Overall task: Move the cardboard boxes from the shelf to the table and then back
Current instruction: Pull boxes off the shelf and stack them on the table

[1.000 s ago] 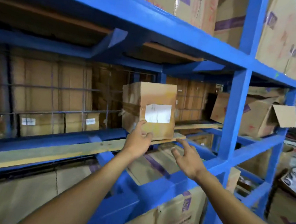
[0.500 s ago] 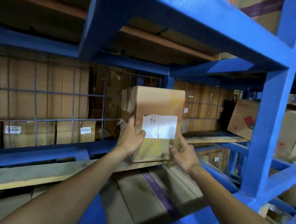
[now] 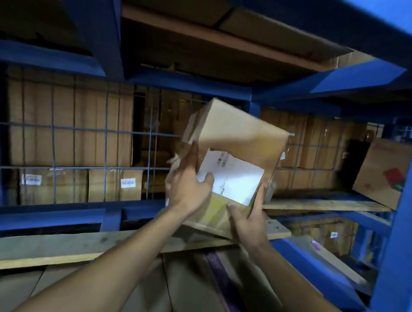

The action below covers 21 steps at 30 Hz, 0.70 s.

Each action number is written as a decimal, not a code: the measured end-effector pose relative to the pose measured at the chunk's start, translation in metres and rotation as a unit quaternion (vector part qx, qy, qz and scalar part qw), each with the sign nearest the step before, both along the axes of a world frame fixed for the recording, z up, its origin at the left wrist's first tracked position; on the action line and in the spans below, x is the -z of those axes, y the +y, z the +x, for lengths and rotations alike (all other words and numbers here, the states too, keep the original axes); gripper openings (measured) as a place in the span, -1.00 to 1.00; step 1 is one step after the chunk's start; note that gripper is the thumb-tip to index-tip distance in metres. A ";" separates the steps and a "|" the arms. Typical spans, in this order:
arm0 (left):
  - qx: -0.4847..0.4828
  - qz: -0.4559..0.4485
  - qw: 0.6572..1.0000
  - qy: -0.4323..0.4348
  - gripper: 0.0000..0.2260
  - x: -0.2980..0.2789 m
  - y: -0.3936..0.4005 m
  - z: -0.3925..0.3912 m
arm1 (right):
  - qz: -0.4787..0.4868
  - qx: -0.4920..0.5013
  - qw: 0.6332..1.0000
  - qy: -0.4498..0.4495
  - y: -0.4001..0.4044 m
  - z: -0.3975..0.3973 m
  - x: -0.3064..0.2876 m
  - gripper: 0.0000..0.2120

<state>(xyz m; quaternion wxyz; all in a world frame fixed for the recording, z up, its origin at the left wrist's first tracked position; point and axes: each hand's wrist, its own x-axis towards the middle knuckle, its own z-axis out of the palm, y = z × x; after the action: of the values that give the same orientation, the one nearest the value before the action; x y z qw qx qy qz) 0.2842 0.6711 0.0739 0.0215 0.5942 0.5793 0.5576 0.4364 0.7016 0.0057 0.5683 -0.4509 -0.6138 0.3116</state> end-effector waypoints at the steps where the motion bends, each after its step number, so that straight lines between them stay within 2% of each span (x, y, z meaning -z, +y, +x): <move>1: -0.024 0.001 0.999 0.040 -0.26 -0.008 -0.003 0.001 | -0.004 -0.008 1.000 0.027 -0.010 -0.008 0.000 -0.02; 4: -0.092 0.007 0.976 0.199 -0.33 -0.041 -0.013 0.004 | -0.070 -0.072 0.986 0.130 -0.034 -0.034 0.008 -0.01; 8: -0.120 -0.037 0.909 0.397 -0.41 -0.063 -0.027 0.000 | -0.227 -0.138 0.930 0.255 -0.068 -0.074 0.023 0.09; 10: -0.086 -0.067 0.887 0.448 -0.44 -0.064 -0.035 -0.001 | -0.281 -0.161 0.896 0.304 -0.082 -0.085 0.030 -0.01; 12: -0.042 -0.079 0.881 0.464 -0.43 -0.058 -0.043 -0.002 | -0.324 -0.194 0.858 0.347 -0.103 -0.089 0.031 -0.22; 14: -0.029 -0.061 0.871 0.486 -0.40 -0.053 -0.050 -0.005 | -0.343 -0.221 0.839 0.361 -0.117 -0.083 0.032 -0.43; 16: -0.030 -0.046 0.864 0.501 -0.38 -0.048 -0.058 -0.008 | -0.321 -0.185 0.867 0.332 -0.122 -0.068 0.029 -0.72; 17: -0.027 -0.042 0.863 0.502 -0.38 -0.044 -0.063 -0.010 | -0.292 -0.130 0.888 0.331 -0.119 -0.057 0.026 -0.82; 19: -0.016 -0.032 0.866 0.499 -0.38 -0.037 -0.073 -0.013 | -0.205 0.045 0.920 0.330 -0.106 -0.029 0.010 -0.72; 20: -0.011 -0.024 0.868 0.496 -0.38 -0.033 -0.078 -0.014 | -0.155 0.136 0.931 0.300 -0.098 -0.012 -0.002 -0.60; 21: -0.008 -0.016 0.871 0.491 -0.38 -0.030 -0.083 -0.015 | -0.110 0.184 0.944 0.251 -0.093 0.006 -0.017 -0.52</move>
<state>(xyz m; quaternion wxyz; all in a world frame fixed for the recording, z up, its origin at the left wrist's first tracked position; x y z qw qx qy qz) 0.2694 0.5884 0.1038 -0.2611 0.7862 0.5287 0.1848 0.4422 0.6089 0.0227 0.6982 -0.5229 -0.3200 0.3697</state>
